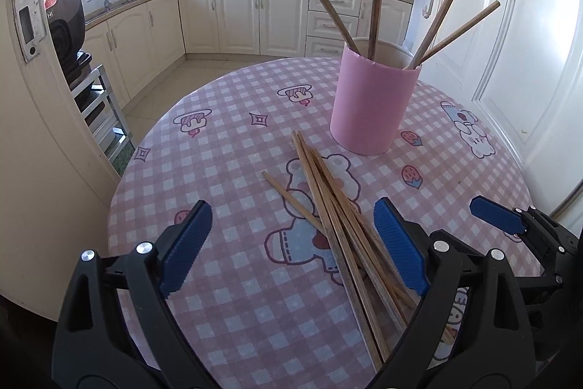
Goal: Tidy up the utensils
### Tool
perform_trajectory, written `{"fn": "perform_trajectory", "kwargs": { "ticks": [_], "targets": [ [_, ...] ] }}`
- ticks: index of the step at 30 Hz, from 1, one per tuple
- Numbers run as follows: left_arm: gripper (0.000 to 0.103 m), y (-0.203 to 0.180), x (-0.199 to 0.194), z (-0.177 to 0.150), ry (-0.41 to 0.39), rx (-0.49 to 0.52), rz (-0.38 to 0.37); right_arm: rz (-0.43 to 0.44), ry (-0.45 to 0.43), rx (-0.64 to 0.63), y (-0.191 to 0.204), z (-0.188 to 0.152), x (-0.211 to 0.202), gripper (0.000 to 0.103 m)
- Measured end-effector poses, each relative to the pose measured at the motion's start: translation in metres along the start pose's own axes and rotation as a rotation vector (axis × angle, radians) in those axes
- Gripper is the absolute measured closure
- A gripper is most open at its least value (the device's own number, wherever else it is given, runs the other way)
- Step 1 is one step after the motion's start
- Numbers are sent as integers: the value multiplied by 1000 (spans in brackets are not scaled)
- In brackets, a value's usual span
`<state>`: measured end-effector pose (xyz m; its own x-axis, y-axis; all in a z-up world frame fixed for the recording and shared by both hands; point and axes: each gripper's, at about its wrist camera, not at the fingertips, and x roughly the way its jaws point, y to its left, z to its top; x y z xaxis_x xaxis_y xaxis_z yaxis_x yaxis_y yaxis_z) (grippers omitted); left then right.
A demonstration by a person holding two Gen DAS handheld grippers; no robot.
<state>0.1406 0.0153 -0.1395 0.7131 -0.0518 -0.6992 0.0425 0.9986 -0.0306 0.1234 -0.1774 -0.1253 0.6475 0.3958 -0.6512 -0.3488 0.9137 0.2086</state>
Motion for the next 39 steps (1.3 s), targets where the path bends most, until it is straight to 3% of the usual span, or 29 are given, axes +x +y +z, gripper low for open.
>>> {"fn": "perform_trajectory", "kwargs": {
  "ticks": [13, 21, 27, 34, 38, 39],
  "targets": [
    [14, 9, 2, -3, 22, -18, -30, -10, 39, -23, 4, -1, 3, 32],
    [14, 23, 10, -4, 62, -58, -58, 21, 126, -61, 10, 2, 19, 62],
    [15, 38, 14, -2, 73, -94, -46, 56, 185, -92, 22, 17, 47, 69],
    [15, 49, 23, 1, 90, -123, -68, 13, 267, -161, 30, 26, 80, 81],
    [25, 44, 40, 7, 134, -131, -103, -26, 264, -176, 28, 31, 85, 98],
    [27, 41, 46, 9, 152, -133, -114, -25, 266, -170, 25, 32, 85, 97]
  ]
}}
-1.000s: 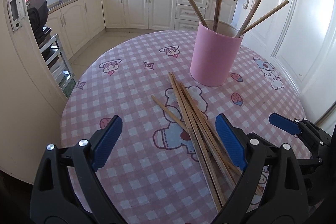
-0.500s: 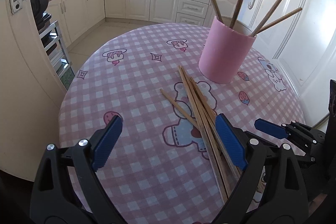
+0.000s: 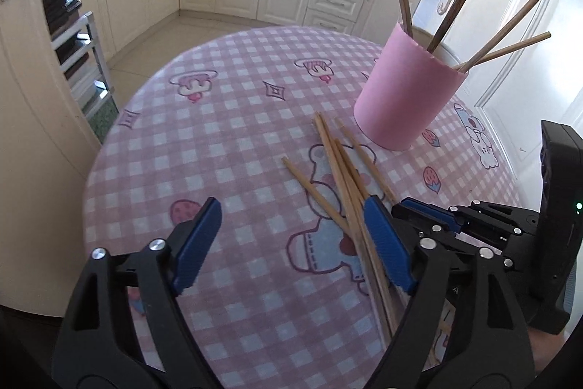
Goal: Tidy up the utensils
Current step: 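Lower both tools to the chopstick pile and close each on a chopstick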
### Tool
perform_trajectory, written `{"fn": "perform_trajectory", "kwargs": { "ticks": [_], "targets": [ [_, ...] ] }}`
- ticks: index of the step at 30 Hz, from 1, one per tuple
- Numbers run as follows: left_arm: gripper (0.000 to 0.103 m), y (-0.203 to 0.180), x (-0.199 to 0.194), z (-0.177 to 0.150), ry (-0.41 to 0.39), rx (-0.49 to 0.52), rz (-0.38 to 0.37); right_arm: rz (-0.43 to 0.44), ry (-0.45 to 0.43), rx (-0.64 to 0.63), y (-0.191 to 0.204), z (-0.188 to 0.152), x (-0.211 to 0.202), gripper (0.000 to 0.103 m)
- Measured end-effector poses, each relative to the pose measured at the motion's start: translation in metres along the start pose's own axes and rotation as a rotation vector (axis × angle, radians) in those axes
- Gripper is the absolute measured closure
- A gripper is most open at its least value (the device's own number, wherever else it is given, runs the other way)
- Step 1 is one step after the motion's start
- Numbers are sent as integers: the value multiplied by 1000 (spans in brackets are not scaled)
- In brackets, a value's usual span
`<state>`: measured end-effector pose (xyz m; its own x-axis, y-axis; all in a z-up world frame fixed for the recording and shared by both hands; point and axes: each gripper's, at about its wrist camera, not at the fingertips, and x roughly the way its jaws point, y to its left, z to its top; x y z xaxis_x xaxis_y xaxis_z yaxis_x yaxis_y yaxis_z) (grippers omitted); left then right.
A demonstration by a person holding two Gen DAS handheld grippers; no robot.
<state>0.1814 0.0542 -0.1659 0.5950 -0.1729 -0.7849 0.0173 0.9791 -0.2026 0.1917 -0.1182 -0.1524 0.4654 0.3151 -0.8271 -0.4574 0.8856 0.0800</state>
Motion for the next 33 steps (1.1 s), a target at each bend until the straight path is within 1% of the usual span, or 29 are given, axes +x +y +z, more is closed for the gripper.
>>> {"fn": "perform_trajectory", "kwargs": {
  "ticks": [1, 3, 4, 6, 7, 8, 12, 14, 18, 23, 26, 28, 29, 30, 31, 32, 33],
  "targets": [
    [30, -2, 4, 2, 14, -1, -7, 6, 1, 5, -3, 0, 0, 98],
    [44, -6, 15, 8, 50, -1, -16, 10, 2, 15, -10, -2, -3, 98],
    [48, -7, 19, 10, 64, 0, -16, 15, 2, 19, -13, -3, -4, 97],
    [65, -11, 29, 13, 96, 6, -12, 30, 2, 27, -18, -6, -7, 98],
    [68, -12, 34, 14, 113, 5, -12, 35, 3, 28, -19, -6, -7, 98],
    [68, -12, 37, 15, 127, 4, -11, 37, 3, 27, -20, -6, -7, 98],
    [72, -12, 45, 18, 139, -7, -4, 43, 5, 21, -22, -5, -7, 98],
    [74, -12, 49, 20, 149, -8, 12, 42, 5, 16, -21, -3, -6, 98],
    [74, -15, 55, 27, 157, 12, 31, 40, 9, 13, -20, 2, -3, 97],
    [74, -19, 65, 43, 183, 5, 38, 25, 27, -12, -8, 20, 11, 97],
    [74, -18, 64, 49, 191, -18, 8, 24, 38, -22, -5, 28, 15, 96],
    [74, -13, 60, 51, 176, -41, -10, 30, 39, -27, -3, 30, 17, 96],
    [72, -11, 58, 51, 165, -47, -13, 29, 39, -27, -3, 30, 18, 96],
    [57, -9, 56, 52, 161, -49, -22, 31, 40, -28, -3, 31, 19, 96],
    [47, -10, 56, 53, 159, -50, -28, 32, 40, -26, -2, 32, 20, 96],
    [44, -9, 54, 52, 143, -51, -25, 34, 39, -24, -2, 32, 21, 96],
    [44, -10, 52, 52, 131, -39, -8, 37, 39, -22, -2, 32, 22, 96]
  ]
}}
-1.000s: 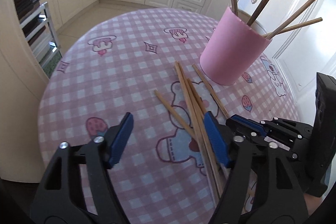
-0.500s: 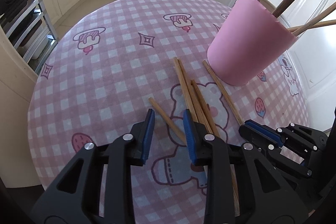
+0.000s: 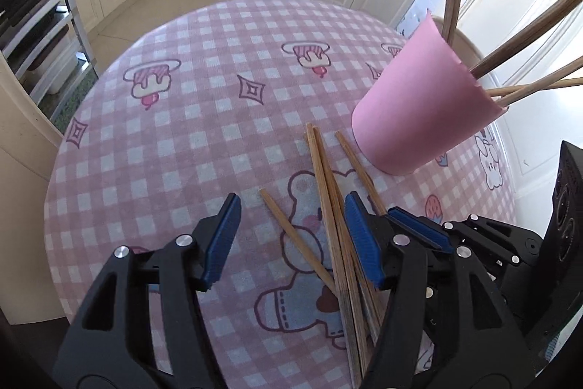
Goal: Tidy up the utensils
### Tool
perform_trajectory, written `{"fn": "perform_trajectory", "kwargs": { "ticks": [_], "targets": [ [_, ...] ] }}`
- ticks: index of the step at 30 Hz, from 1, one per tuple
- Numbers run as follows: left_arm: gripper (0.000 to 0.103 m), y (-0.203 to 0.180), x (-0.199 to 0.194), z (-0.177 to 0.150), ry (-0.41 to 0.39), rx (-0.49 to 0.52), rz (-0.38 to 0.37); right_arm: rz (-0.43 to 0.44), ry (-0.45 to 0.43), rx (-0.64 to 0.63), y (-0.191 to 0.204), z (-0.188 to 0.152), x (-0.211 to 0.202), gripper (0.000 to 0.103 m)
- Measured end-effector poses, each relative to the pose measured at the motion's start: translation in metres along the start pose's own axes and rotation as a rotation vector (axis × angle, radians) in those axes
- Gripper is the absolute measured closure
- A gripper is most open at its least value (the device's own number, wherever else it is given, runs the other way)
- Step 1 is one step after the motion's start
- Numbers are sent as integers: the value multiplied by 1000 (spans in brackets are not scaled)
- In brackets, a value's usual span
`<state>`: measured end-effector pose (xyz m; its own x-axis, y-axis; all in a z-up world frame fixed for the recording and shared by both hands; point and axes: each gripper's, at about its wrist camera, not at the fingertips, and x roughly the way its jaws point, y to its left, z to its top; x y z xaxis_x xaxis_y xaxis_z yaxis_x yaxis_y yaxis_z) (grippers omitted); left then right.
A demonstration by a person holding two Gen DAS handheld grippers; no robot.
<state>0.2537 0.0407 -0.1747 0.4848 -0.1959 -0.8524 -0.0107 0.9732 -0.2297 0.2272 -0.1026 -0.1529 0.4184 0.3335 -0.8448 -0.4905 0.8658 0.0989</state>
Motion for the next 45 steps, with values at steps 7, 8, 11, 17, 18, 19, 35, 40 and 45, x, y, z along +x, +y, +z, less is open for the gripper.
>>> {"fn": "perform_trajectory", "kwargs": {
  "ticks": [7, 8, 11, 17, 18, 19, 35, 40, 45],
  "targets": [
    [64, -9, 17, -1, 32, 29, 25, -5, 2, 1, -1, -3, -3, 96],
    [65, -9, 18, -1, 24, 31, 27, -6, 3, 1, -1, -3, -3, 96],
    [77, -9, 19, -1, 17, 22, 7, -10, 6, -4, -1, -2, -2, 96],
    [94, -9, 21, -6, 21, 40, 1, -22, 15, -13, 3, 7, 5, 96],
    [94, -10, 20, -6, 22, 47, 4, -29, 17, -20, 4, 8, 6, 95],
    [94, -11, 21, -7, 21, 48, 5, -34, 19, -24, 5, 9, 7, 95],
    [102, 4, -11, -29, -21, 43, -55, -25, -5, -7, 17, -6, -5, 98],
    [102, 12, -33, -34, -48, 49, -65, -38, -38, -2, 22, -12, -15, 98],
    [102, 15, -51, -38, -72, 56, -78, -28, -59, -4, 30, -13, -25, 98]
  ]
}}
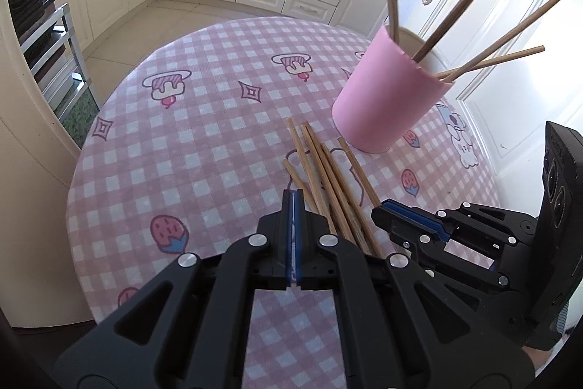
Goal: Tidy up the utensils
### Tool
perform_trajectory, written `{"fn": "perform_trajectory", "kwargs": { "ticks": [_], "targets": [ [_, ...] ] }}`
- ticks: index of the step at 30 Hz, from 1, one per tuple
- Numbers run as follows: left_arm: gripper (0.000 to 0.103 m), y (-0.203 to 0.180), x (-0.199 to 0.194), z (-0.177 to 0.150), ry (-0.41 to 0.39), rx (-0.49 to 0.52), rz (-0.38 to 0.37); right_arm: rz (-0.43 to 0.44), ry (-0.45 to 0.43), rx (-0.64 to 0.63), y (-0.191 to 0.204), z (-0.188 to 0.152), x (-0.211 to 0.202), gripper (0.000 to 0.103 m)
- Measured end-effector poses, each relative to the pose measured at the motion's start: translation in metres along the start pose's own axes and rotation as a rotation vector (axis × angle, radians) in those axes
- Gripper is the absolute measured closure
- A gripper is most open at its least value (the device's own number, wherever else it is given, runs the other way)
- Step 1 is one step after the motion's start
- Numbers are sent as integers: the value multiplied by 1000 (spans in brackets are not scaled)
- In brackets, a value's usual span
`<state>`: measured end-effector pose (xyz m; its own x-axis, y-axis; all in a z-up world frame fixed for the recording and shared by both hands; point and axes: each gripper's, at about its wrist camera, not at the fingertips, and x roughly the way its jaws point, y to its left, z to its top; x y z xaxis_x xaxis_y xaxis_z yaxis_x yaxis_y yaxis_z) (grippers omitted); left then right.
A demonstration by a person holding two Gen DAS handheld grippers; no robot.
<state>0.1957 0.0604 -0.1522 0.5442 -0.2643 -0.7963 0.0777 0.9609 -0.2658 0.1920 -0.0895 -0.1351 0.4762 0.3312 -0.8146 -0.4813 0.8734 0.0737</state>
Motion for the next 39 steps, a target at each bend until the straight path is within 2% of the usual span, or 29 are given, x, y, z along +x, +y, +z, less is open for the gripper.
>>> {"fn": "perform_trajectory", "kwargs": {
  "ticks": [9, 39],
  "targets": [
    [102, -13, -19, 0, -35, 10, -5, 35, -41, 16, 8, -2, -18, 98],
    [102, -13, -11, -25, 2, 27, -15, 21, 33, 51, 6, -28, -16, 98]
  ]
}}
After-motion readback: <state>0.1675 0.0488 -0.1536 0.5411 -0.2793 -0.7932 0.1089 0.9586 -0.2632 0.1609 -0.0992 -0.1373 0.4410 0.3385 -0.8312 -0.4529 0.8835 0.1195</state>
